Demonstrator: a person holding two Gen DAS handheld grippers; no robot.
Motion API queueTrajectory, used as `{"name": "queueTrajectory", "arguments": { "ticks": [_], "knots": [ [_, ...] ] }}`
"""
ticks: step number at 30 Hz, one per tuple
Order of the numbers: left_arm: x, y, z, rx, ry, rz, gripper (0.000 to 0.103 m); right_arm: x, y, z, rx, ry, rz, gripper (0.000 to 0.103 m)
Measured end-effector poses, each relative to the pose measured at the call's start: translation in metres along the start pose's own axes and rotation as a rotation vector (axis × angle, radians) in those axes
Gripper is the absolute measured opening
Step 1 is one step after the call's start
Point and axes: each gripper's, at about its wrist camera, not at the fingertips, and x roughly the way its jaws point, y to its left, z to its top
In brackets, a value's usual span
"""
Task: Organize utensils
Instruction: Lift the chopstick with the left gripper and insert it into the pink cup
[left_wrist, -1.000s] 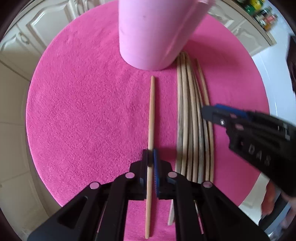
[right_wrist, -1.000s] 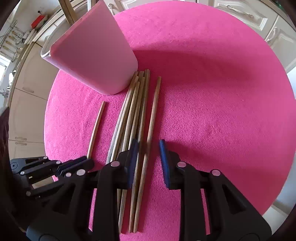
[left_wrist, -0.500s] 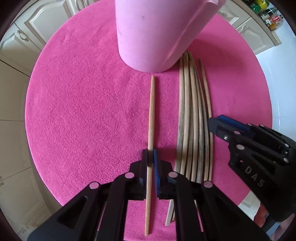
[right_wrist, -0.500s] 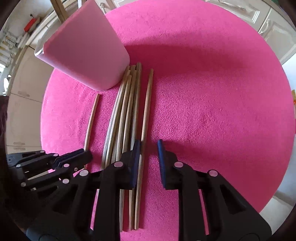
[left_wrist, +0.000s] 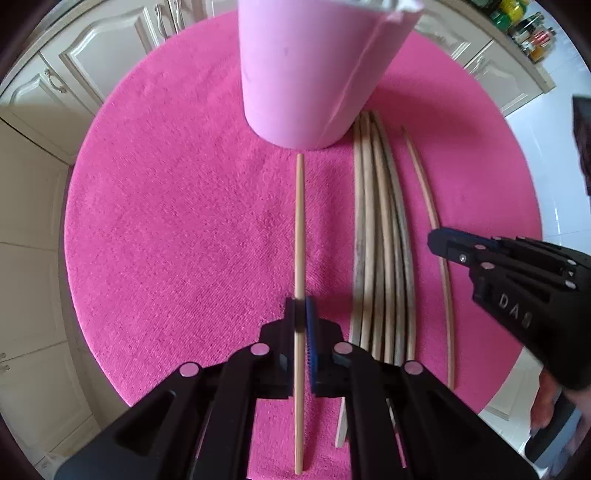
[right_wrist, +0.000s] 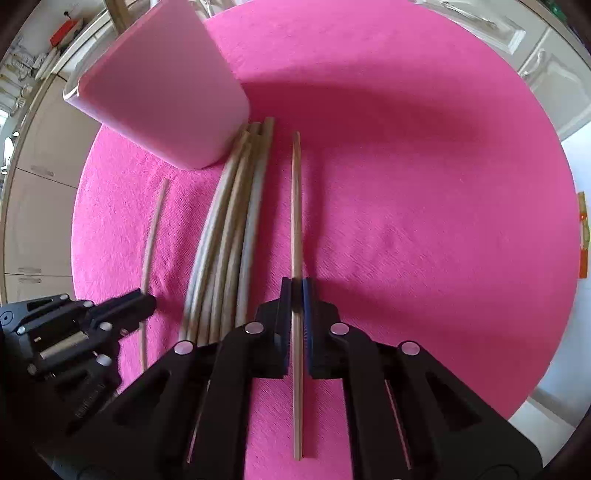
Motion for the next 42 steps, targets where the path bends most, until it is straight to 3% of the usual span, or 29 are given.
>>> {"name": "queueTrajectory", "arguments": {
  "ticks": [7, 15, 17, 22, 31, 42],
  "knots": [
    [-0.032, -0.006, -0.014, 0.022, -0.138, -0.062, 0.006, -0.029, -0.044, -0.018, 0.116, -0.068, 0.225, 0.006],
    [-0.088, -0.022, -0.019, 0.053, -0.354, -0.108, 0.006, -0.086, -0.048, -0.027, 0.069, -0.196, 0.364, 0.006],
    [-0.101, -0.028, -0.017, 0.063, -0.411, -0.117, 0.006, -0.085, -0.022, -0.024, 0.054, -0.223, 0.376, 0.006],
    [-0.132, -0.022, -0.014, 0.032, -0.559, -0.137, 0.006, -0.109, -0.011, -0.019, 0.031, -0.329, 0.402, 0.006],
    [-0.182, -0.007, 0.022, -0.056, -0.792, -0.115, 0.006, -0.152, 0.021, 0.02, -0.044, -0.565, 0.354, 0.006],
    [-0.211, 0.018, 0.066, -0.197, -0.977, -0.094, 0.006, -0.168, 0.042, 0.066, -0.04, -0.72, 0.325, 0.006]
  ]
}}
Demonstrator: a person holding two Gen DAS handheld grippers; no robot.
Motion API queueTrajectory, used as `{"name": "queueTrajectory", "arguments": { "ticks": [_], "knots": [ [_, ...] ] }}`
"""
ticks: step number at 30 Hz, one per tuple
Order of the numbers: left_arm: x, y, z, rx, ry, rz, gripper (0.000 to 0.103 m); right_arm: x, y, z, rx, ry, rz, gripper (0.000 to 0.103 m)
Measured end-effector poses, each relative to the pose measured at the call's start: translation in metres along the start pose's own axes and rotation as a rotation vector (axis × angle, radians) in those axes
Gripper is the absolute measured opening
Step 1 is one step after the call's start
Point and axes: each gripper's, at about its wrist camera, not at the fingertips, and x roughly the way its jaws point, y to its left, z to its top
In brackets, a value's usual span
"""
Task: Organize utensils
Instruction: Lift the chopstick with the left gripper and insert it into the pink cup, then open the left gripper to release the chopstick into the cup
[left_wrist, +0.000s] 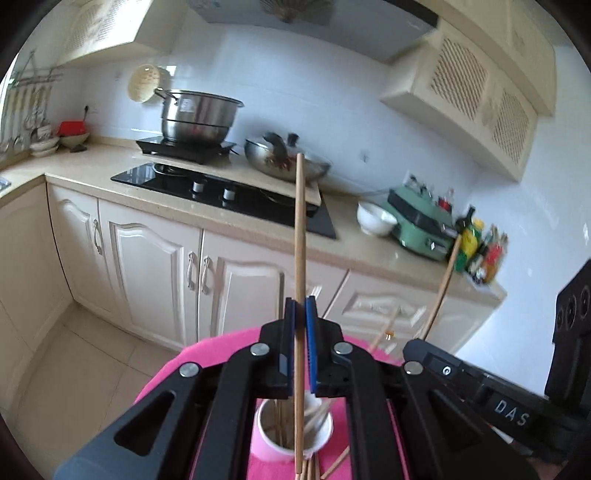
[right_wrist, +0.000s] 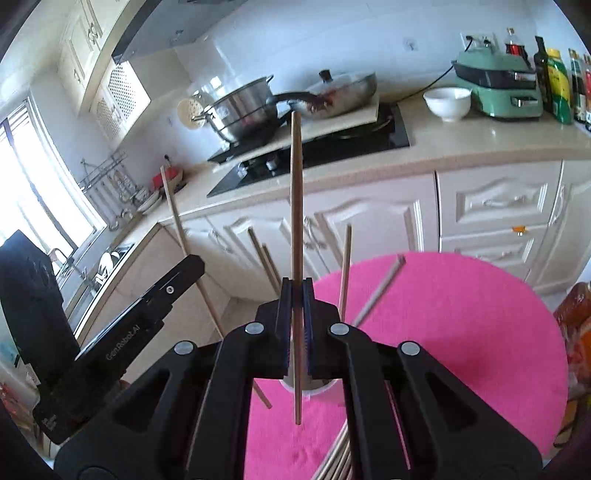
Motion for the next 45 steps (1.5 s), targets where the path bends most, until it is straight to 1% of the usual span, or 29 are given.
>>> {"name": "queueTrajectory", "arguments": {
  "ticks": [2, 6, 10, 12, 18, 26, 32, 35, 37, 38, 45],
  "knots": [
    [0.007, 0.003, 0.003, -0.018, -0.019, -0.001, 0.006, 0.006, -0.001, 0.006, 0.009, -0.016, -0.002, 0.006],
    [0.02, 0.005, 0.0, -0.017, -0.031, 0.011, 0.006, 0.015, -0.001, 0.012, 0.001, -0.049, -0.021, 0.006],
    [0.034, 0.005, -0.008, 0.001, -0.022, 0.017, 0.006, 0.027, -0.002, 0.009, -0.005, -0.059, -0.048, 0.006],
    [0.039, 0.005, -0.015, 0.012, -0.006, 0.016, 0.006, 0.031, -0.003, 0.006, -0.009, -0.065, -0.058, 0.006],
    [0.046, 0.008, -0.033, 0.036, 0.045, 0.028, 0.006, 0.043, -0.004, -0.009, -0.048, -0.027, -0.083, 0.006],
    [0.039, 0.009, -0.048, 0.044, 0.095, 0.03, 0.006, 0.034, -0.007, -0.03, -0.069, 0.019, -0.096, 0.006],
    [0.035, 0.011, -0.06, 0.06, 0.153, 0.036, 0.006, 0.034, -0.01, -0.045, -0.069, 0.056, -0.101, 0.006],
    [0.033, 0.013, -0.066, 0.049, 0.19, 0.04, 0.007, 0.033, -0.01, -0.05, -0.062, 0.069, -0.096, 0.006],
    [0.031, 0.014, -0.069, 0.038, 0.202, 0.041, 0.012, 0.033, -0.01, -0.053, -0.063, 0.078, -0.092, 0.006],
    [0.028, 0.014, -0.071, 0.036, 0.204, 0.043, 0.02, 0.034, -0.01, -0.054, -0.064, 0.083, -0.091, 0.006],
    [0.016, 0.012, -0.076, 0.048, 0.22, 0.068, 0.025, 0.037, -0.007, -0.062, -0.075, 0.113, -0.083, 0.006]
  ]
}}
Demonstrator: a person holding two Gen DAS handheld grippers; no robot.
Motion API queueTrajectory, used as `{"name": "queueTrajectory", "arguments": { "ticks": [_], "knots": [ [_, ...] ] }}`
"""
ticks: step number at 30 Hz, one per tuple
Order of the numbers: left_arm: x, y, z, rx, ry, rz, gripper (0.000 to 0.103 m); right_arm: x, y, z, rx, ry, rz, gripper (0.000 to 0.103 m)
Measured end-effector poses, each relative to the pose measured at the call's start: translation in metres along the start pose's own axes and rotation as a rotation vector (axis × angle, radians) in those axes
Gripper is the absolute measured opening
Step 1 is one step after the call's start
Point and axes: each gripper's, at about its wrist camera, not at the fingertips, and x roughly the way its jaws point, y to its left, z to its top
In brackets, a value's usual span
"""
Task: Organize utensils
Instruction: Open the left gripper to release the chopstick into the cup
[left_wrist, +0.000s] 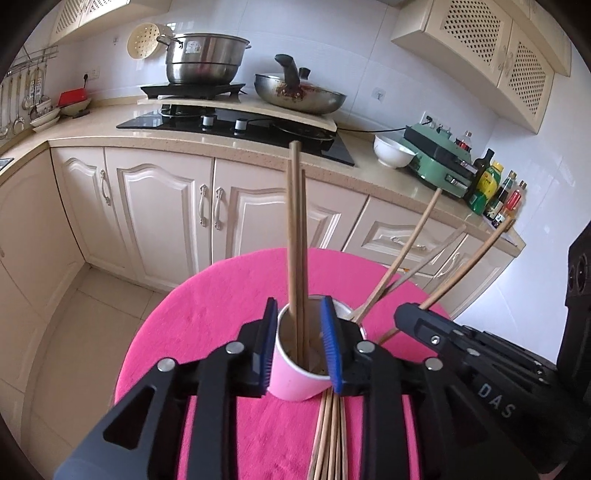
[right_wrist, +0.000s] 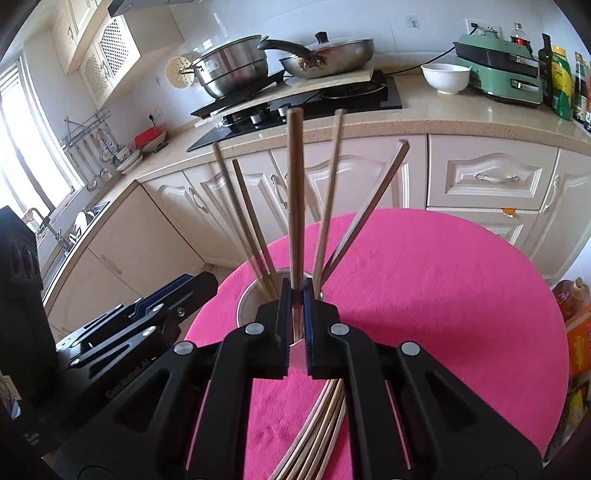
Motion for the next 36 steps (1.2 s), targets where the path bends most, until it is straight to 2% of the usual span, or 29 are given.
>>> {"name": "queueTrajectory", "arguments": {
  "ticks": [8, 15, 17, 20, 22, 25, 29, 32, 36],
  "knots": [
    [-0.011, 0.001, -0.002, -0.004, 0.001, 0.035, 0.03, 0.002, 0.004, -0.008, -0.003, 0.027, 0.012, 0.007],
    [-0.017, -0.002, -0.007, 0.004, 0.011, 0.052, 0.031, -0.001, 0.006, -0.01, 0.0, 0.035, 0.008, 0.008],
    [-0.019, -0.003, -0.008, 0.002, 0.015, 0.053, 0.031, -0.004, 0.006, -0.01, -0.002, 0.031, 0.001, 0.012],
    [-0.023, -0.002, -0.01, 0.004, 0.019, 0.057, 0.031, -0.01, 0.005, -0.011, -0.003, 0.02, -0.003, 0.028],
    [-0.027, 0.0, -0.011, 0.003, 0.02, 0.062, 0.031, -0.016, 0.004, -0.012, -0.002, 0.005, -0.005, 0.048],
    [-0.03, 0.005, -0.017, -0.001, 0.034, 0.066, 0.033, -0.027, 0.0, -0.013, -0.012, -0.011, -0.006, 0.048],
    [-0.025, 0.015, -0.032, -0.011, 0.09, 0.081, 0.033, -0.048, -0.009, -0.016, -0.033, -0.039, -0.029, 0.049],
    [-0.017, 0.025, -0.048, -0.049, 0.16, 0.075, 0.033, -0.062, -0.017, -0.022, -0.046, -0.05, -0.06, 0.051],
    [0.007, 0.026, -0.072, -0.08, 0.295, 0.041, 0.033, -0.059, -0.037, -0.041, -0.026, 0.006, -0.106, 0.051]
  ]
}}
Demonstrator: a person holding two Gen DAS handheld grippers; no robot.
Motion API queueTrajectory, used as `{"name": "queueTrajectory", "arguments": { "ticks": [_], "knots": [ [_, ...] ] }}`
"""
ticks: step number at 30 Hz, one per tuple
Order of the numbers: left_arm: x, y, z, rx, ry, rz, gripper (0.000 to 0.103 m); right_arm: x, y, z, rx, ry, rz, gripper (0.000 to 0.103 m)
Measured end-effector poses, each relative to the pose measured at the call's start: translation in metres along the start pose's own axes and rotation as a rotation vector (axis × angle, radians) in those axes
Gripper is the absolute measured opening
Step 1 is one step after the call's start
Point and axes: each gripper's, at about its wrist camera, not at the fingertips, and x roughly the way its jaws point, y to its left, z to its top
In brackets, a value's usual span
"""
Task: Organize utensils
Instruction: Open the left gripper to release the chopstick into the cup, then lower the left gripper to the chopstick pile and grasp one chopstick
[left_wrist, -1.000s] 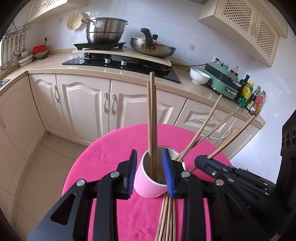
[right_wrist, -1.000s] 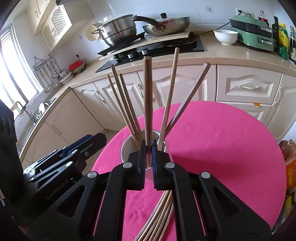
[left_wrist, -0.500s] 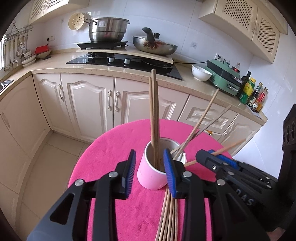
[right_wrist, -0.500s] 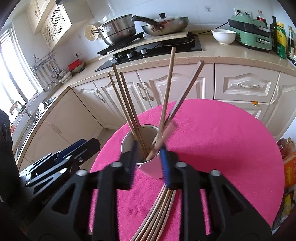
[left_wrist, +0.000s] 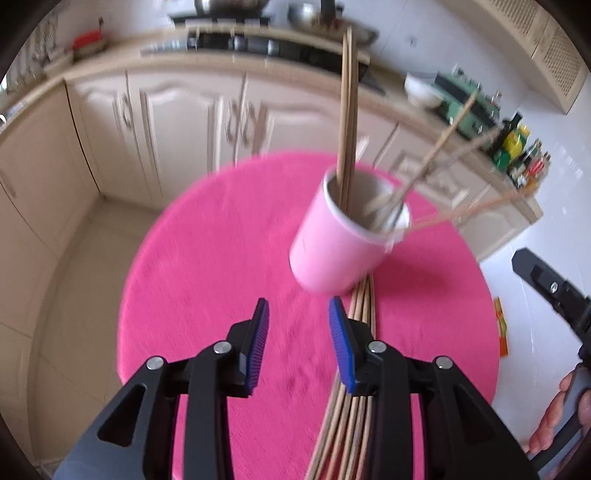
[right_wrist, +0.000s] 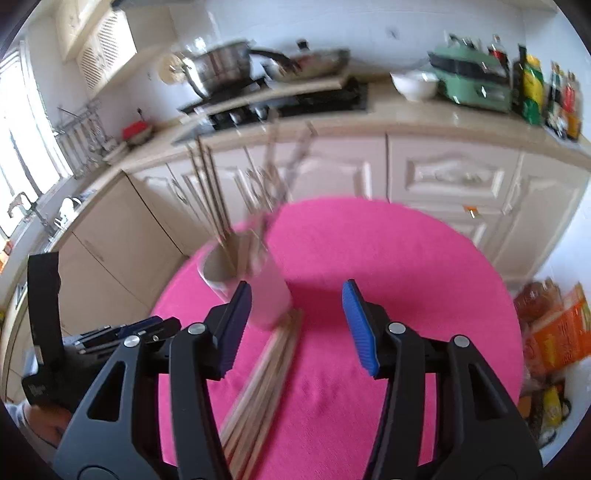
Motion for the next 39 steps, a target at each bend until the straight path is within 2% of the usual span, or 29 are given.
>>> {"name": "queueTrajectory", "arguments": {
  "ticks": [3, 9, 14, 19, 25, 28, 30, 32, 33, 36, 39],
  "knots": [
    [0.023, -0.011, -0.01, 0.044, 0.1, -0.017, 0.033, 0.013, -0.012, -0.022, 0.029, 0.07, -0.028, 0.051],
    [0.063, -0.036, -0.03, 0.203, 0.255, 0.009, 0.033, 0.034, -0.028, -0.062, 0.105, 0.196, -0.032, 0.051],
    [0.078, -0.045, -0.043, 0.267, 0.299, 0.044, 0.033, 0.038, -0.031, -0.073, 0.122, 0.225, -0.033, 0.051],
    [0.086, -0.057, -0.046, 0.321, 0.307, 0.062, 0.035, 0.041, -0.035, -0.078, 0.144, 0.248, -0.037, 0.051],
    [0.106, -0.087, -0.039, 0.417, 0.344, 0.157, 0.037, 0.049, -0.034, -0.081, 0.149, 0.287, -0.038, 0.051],
    [0.11, -0.086, -0.035, 0.385, 0.36, 0.138, 0.031, 0.054, -0.028, -0.082, 0.135, 0.315, -0.034, 0.051],
    [0.107, -0.078, -0.033, 0.359, 0.365, 0.126, 0.013, 0.06, -0.024, -0.083, 0.131, 0.338, -0.027, 0.051],
    [0.105, -0.068, -0.032, 0.317, 0.381, 0.101, 0.008, 0.066, -0.02, -0.083, 0.126, 0.36, -0.022, 0.051],
    [0.104, -0.064, -0.033, 0.299, 0.39, 0.088, 0.008, 0.071, -0.017, -0.083, 0.121, 0.375, -0.023, 0.051],
    [0.098, -0.053, -0.038, 0.308, 0.399, 0.077, 0.008, 0.085, -0.009, -0.081, 0.112, 0.415, -0.013, 0.033],
    [0.094, -0.045, -0.044, 0.289, 0.412, 0.063, 0.008, 0.096, -0.002, -0.08, 0.102, 0.441, -0.013, 0.029]
  ]
}}
